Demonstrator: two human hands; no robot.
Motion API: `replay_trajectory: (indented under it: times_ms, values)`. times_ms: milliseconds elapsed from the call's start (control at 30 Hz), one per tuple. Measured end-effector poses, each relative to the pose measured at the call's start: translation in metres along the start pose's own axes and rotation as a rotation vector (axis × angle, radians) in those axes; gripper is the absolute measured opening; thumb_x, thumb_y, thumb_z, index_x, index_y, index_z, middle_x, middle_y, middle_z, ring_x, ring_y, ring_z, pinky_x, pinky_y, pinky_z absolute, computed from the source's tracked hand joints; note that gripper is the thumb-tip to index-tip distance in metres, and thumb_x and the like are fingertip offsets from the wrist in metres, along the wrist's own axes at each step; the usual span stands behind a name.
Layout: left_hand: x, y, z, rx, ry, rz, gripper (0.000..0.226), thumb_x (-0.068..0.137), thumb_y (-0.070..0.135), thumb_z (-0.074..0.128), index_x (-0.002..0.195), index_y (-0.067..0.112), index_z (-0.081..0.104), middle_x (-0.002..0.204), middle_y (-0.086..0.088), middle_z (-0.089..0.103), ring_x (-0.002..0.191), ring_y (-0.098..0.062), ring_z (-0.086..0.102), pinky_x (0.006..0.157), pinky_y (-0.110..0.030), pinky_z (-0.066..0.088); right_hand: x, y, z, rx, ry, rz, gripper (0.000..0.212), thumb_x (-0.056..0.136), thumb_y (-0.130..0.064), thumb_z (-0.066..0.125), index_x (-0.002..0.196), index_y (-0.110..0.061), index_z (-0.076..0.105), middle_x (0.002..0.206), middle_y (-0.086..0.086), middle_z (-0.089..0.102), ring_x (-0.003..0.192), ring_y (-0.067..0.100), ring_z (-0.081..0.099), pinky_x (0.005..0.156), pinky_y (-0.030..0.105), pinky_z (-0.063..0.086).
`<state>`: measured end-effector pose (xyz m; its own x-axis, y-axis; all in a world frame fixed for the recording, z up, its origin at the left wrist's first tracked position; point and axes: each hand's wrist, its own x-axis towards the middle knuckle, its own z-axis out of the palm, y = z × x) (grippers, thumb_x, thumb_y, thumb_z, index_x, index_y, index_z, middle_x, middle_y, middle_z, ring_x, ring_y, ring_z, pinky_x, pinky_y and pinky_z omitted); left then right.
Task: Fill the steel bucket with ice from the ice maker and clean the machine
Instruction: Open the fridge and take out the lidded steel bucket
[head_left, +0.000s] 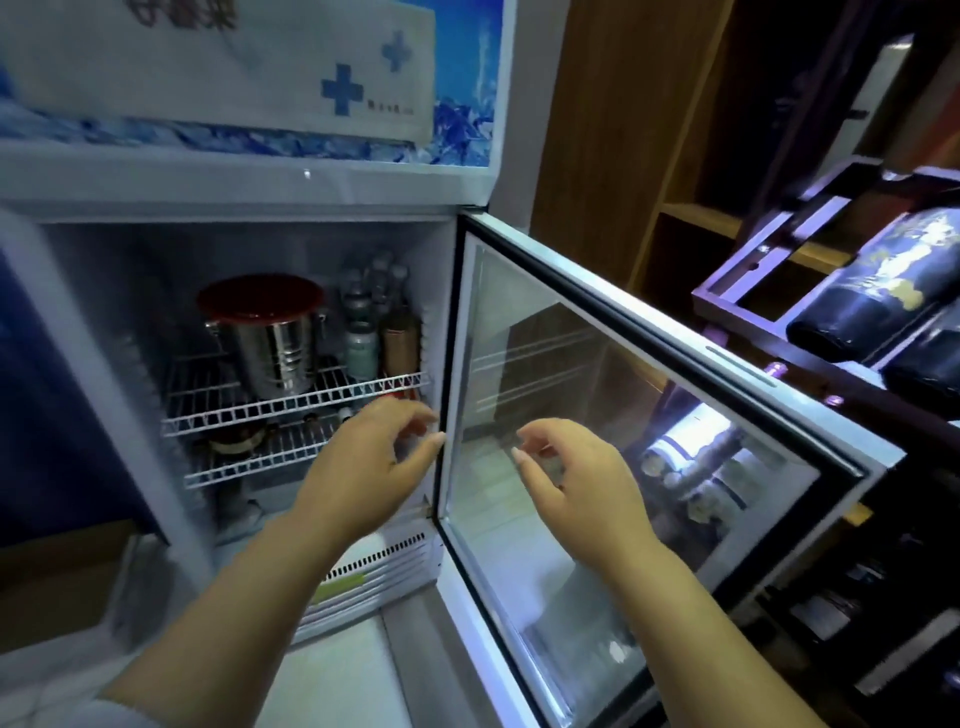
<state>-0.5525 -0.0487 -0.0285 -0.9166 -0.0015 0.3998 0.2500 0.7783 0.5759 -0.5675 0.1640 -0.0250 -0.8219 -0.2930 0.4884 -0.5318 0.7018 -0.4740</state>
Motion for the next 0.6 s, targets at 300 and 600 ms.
replay_trajectory:
  times_ms: [300,600]
  values:
    - [0.013,-0.065,-0.047,0.080,0.021,-0.094,0.018,0.091,0.033,0.058,0.106,0.024,0.064,0.097,0.009,0.059,0.088,-0.008,0.055,0.080,-0.029,0.047,0.056,-0.030,0.061,0.081,-0.085,-0.028,0.013,0.090,-0.025,0.060,0.102,-0.019,0.065,0.094,-0.009,0.064,0.086,0.010,0.058,0.076,0.031,0.051]
    - [0.043,-0.141,-0.091,0.082,0.011,-0.187,0.025,0.091,0.037,0.057,0.111,0.023,0.063,0.101,0.008,0.060,0.091,-0.007,0.057,0.083,-0.030,0.051,0.120,-0.065,0.128,0.119,-0.182,0.003,0.018,0.091,-0.032,0.060,0.105,-0.021,0.064,0.094,-0.011,0.061,0.088,0.008,0.057,0.076,0.024,0.047]
